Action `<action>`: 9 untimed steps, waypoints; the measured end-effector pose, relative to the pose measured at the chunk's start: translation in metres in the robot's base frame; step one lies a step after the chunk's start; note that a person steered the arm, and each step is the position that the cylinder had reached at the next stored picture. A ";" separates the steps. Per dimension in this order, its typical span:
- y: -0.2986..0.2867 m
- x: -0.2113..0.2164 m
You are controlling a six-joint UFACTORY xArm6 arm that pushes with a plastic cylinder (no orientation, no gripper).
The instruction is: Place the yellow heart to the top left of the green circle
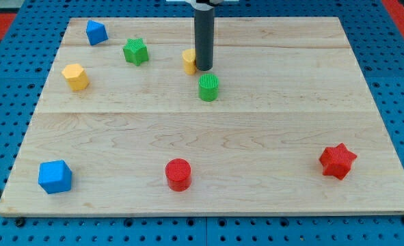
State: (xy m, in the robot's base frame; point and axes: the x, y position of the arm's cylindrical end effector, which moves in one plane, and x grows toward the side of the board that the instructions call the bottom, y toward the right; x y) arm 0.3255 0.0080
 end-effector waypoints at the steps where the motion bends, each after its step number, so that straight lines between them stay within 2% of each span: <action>1: 0.007 -0.031; 3: -0.074 0.027; 4: -0.053 0.006; 5: -0.097 -0.020; 6: -0.185 0.021; 7: -0.190 0.064; 8: -0.147 0.092; 9: -0.116 0.086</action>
